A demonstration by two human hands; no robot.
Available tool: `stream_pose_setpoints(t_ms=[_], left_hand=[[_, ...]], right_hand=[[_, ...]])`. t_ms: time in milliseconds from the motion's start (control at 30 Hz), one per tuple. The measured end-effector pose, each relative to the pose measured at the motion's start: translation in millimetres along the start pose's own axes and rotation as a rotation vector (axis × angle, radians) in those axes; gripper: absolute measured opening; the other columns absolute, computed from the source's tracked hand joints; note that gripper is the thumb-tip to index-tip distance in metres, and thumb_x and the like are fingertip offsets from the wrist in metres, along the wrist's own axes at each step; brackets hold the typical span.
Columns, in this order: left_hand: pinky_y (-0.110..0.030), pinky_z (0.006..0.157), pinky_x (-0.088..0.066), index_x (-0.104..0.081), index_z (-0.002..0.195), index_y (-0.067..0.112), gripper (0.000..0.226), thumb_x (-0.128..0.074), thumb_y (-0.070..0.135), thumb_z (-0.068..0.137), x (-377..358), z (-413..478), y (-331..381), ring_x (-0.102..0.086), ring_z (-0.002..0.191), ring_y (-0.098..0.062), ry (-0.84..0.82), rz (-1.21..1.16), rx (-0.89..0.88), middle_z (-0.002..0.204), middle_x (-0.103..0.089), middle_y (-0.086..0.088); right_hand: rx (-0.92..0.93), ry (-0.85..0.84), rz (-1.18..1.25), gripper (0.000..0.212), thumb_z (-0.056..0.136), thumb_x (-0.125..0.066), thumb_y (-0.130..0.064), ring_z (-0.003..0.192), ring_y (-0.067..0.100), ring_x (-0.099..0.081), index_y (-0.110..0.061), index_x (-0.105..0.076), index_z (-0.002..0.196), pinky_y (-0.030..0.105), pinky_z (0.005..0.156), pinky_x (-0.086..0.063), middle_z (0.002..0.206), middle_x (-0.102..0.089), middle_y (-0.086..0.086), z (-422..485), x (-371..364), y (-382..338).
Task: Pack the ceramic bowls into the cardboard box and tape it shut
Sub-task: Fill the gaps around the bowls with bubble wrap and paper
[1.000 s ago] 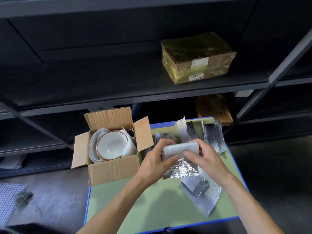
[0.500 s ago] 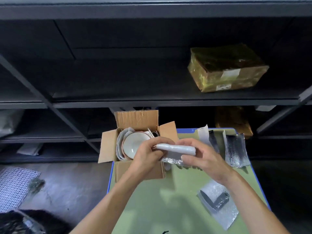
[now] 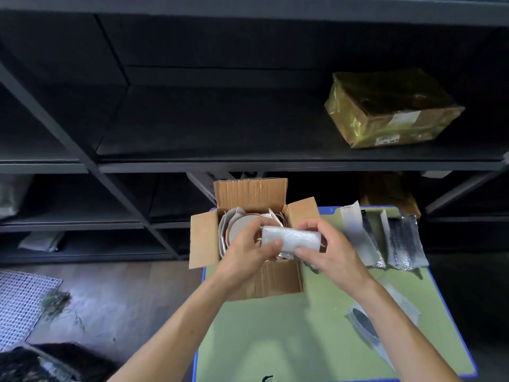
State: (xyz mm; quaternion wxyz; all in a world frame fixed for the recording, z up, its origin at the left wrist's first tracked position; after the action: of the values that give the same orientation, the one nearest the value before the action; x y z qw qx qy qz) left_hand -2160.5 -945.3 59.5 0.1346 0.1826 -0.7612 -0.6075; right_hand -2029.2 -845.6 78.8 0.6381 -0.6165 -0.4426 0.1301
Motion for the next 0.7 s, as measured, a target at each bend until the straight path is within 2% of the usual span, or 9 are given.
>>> stream_pose_setpoints(t_ms=[100,200,333,367,433,567,633,700], left_hand=[[-0.043,0.074,-0.058,-0.06,0.112,0.008,0.022,-0.069,0.006,0.092,4.5,6.9,0.2,-0.064,0.074,-0.02,-0.013,-0.019,0.001,0.095,-0.065,-0.01],[-0.044,0.075,-0.056,-0.059,0.11,0.007,0.02,-0.068,0.004,0.092,0.3,13.7,7.5,-0.064,0.074,-0.021,-0.052,-0.006,-0.026,0.092,-0.066,-0.012],[-0.039,0.071,-0.055,-0.06,0.108,0.011,0.023,-0.072,0.006,0.089,-11.1,28.5,20.9,-0.064,0.074,-0.031,-0.099,0.12,-0.103,0.087,-0.068,-0.013],[-0.033,0.072,-0.055,-0.061,0.107,0.013,0.023,-0.074,0.009,0.088,-12.1,32.9,22.2,-0.066,0.079,-0.026,-0.098,0.171,-0.118,0.09,-0.07,-0.009],[-0.019,0.069,-0.052,-0.063,0.105,0.016,0.022,-0.075,0.012,0.087,-13.1,41.4,21.9,-0.066,0.078,-0.011,-0.096,0.249,-0.123,0.089,-0.069,0.001],[-0.023,0.065,-0.051,-0.064,0.097,0.017,0.016,-0.074,0.01,0.088,-17.6,56.8,17.5,-0.065,0.07,-0.011,-0.168,0.238,-0.116,0.081,-0.067,-0.001],[-0.026,0.068,-0.053,-0.066,0.098,0.016,0.016,-0.075,0.012,0.086,-16.4,64.6,20.1,-0.066,0.074,-0.013,-0.173,0.282,-0.143,0.083,-0.068,-0.001],[-0.026,0.073,-0.053,-0.068,0.101,0.018,0.018,-0.076,0.017,0.086,-15.3,70.0,21.6,-0.066,0.079,-0.013,-0.172,0.339,-0.162,0.087,-0.071,0.001]], right_hand=[[-0.025,0.028,0.066,0.029,0.086,-0.074,-0.021,0.091,0.011,-0.067,-0.032,-0.062,0.109,0.029,0.072,-0.054,0.104,-0.068,-0.013,-0.7,-4.1,-1.5],[-0.099,0.094,0.278,0.02,0.094,-0.067,-0.011,0.079,0.028,-0.073,-0.024,-0.063,0.109,0.036,0.066,-0.059,0.096,-0.073,0.008,-1.9,-1.6,1.0],[-0.105,0.217,0.225,0.023,0.092,-0.066,-0.007,0.074,0.032,-0.074,-0.028,-0.066,0.102,0.044,0.074,-0.059,0.087,-0.074,0.011,3.5,18.7,0.4],[-0.101,0.235,0.201,0.023,0.092,-0.066,-0.007,0.073,0.03,-0.074,-0.028,-0.066,0.102,0.044,0.075,-0.059,0.085,-0.074,0.011,4.5,22.4,-2.0],[-0.099,0.265,0.139,0.025,0.091,-0.065,-0.005,0.069,0.025,-0.074,-0.026,-0.064,0.103,0.043,0.071,-0.06,0.084,-0.073,0.014,6.6,28.1,-6.3],[-0.091,0.282,0.063,0.026,0.091,-0.065,-0.01,0.067,0.02,-0.073,-0.029,-0.061,0.108,0.032,0.061,-0.059,0.093,-0.06,0.02,9.0,32.2,-19.7],[-0.056,0.308,-0.024,0.026,0.09,-0.066,-0.012,0.07,0.007,-0.069,-0.032,-0.061,0.106,0.016,0.056,-0.05,0.091,-0.061,0.006,10.4,35.3,-27.5],[-0.033,0.345,-0.186,0.025,0.09,-0.064,-0.014,0.068,0.003,-0.061,-0.035,-0.06,0.103,0.014,0.053,-0.044,0.087,-0.063,-0.008,12.3,39.4,-35.5]])
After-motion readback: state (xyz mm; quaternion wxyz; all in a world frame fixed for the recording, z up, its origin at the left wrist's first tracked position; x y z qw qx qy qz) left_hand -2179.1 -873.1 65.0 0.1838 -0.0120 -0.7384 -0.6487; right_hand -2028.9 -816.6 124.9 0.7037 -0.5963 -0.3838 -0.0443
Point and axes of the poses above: each hand's wrist, its own z-axis towards the middle knuckle, its own x-axis out of the back of the hand, y = z × x, the point moved 10 cm from there along z, towards the middle knuckle
